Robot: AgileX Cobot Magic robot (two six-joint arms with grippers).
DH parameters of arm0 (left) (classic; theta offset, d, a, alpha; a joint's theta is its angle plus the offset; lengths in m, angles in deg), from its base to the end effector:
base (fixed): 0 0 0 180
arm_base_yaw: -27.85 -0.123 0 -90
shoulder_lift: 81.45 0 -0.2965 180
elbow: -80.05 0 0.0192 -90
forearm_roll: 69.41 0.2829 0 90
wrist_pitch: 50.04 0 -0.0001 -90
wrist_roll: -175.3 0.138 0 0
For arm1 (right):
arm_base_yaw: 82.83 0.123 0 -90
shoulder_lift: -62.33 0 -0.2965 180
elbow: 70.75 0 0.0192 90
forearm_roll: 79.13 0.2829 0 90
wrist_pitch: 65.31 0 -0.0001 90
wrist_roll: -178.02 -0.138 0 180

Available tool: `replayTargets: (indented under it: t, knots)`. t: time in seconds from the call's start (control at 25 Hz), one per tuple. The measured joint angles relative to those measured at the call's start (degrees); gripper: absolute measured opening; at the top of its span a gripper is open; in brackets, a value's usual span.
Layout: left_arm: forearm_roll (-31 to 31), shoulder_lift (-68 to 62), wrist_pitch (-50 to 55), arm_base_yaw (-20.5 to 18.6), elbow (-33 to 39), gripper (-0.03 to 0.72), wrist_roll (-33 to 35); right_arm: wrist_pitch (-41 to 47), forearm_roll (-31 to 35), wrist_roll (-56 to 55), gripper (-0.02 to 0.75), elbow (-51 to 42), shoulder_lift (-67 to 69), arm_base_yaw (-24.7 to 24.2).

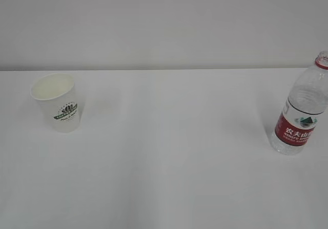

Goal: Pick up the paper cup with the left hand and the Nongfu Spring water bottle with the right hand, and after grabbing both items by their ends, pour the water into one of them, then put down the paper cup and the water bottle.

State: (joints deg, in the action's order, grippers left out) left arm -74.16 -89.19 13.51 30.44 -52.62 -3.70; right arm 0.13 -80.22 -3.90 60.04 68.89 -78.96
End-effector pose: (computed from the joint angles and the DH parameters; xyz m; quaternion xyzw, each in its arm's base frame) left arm 0.0475 -0.0124 0.2748 0.0300 0.8587 -0.0484 0.5093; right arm 0.0466 0.0008 0.2603 -0.0140 0.8711 0.0153 0.4907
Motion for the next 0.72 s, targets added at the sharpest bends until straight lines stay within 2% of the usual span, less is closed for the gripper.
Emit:
replayTargets:
  t: [0.72]
  knots:
    - [0.0,0.0,0.0,0.0,0.0,0.524,0.0,0.0,0.0,0.0,0.552,0.0,0.0,0.0]
